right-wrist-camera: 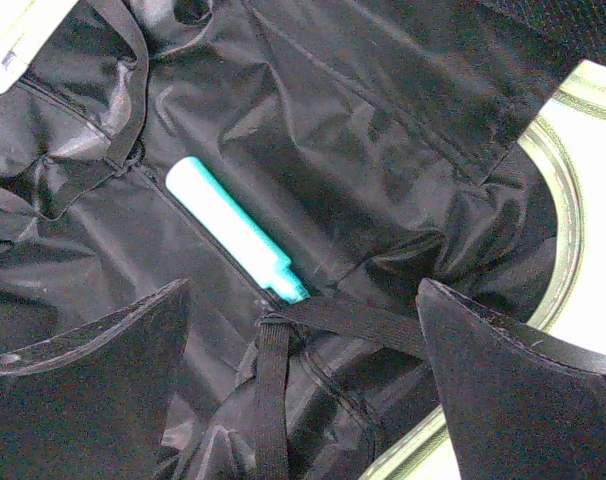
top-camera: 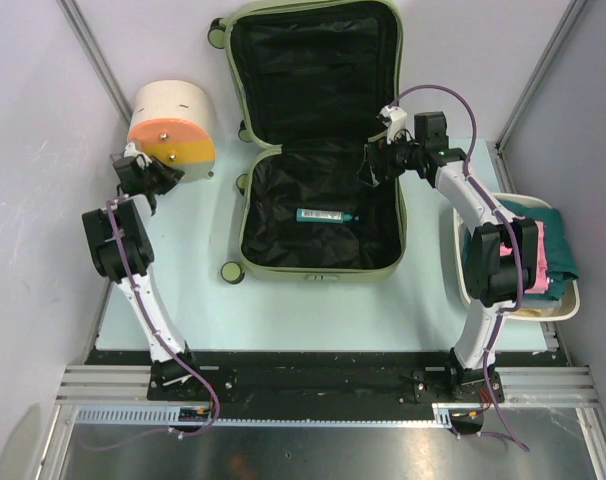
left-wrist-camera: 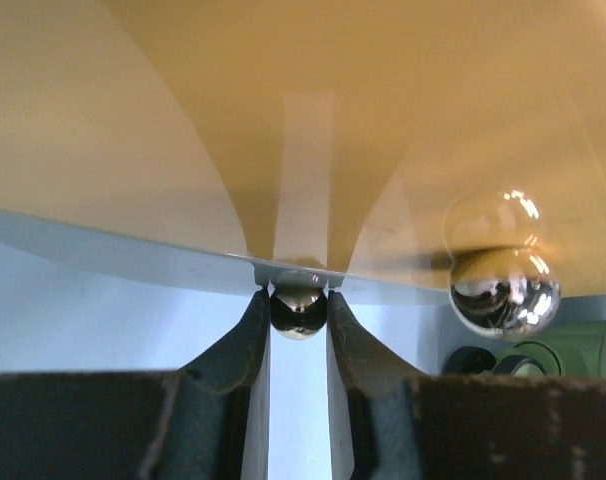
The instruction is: Open, take out, and arrange the luggage
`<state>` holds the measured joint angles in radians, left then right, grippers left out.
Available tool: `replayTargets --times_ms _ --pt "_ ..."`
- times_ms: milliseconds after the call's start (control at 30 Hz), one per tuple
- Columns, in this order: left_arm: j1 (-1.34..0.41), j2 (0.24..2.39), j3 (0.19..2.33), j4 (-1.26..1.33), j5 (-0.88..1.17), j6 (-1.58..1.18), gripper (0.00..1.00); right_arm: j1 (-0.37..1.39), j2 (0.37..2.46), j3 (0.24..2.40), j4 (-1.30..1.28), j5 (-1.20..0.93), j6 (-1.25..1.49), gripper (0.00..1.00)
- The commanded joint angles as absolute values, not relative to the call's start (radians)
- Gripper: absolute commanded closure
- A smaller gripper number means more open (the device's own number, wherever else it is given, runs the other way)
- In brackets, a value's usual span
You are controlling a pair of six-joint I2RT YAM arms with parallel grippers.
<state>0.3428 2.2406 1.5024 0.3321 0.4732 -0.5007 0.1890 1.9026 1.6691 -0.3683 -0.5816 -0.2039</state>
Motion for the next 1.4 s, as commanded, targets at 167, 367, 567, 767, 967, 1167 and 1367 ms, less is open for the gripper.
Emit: replayTargets --times_ms 167,367,567,767,967,1167,1367 --pt "0.337 2.03 1.255 0.399 0.474 -0.552 1.0 0.189 1.899 1.712 -0.334 -0.592 -0.218 0.02" --pt "0.351 1.873 1.079 0.416 0.477 -0.549 1.0 0.187 1.91 1.707 -0.315 -0.617 -0.232 0.02" --pt "0.365 1.79 0.974 0.416 0.469 -0.537 1.0 0.193 1.925 1.712 -0.298 -0.653 -0.236 0.02" --pt "0.367 1.776 0.962 0.416 0.456 -0.534 0.63 0.206 1.942 1.717 -0.293 -0.65 -0.279 0.02" --pt "0.373 1.749 0.977 0.414 0.46 -0.523 0.24 0.244 1.985 1.746 -0.301 -0.631 -0.363 0.02" --pt "0.387 1.605 0.936 0.387 0.58 -0.402 0.25 0.301 2.069 1.807 -0.337 -0.601 -0.524 0.06" --pt "0.362 1.488 0.945 0.23 0.81 -0.112 0.27 0.363 2.175 1.911 -0.494 -0.615 -0.713 0.12"
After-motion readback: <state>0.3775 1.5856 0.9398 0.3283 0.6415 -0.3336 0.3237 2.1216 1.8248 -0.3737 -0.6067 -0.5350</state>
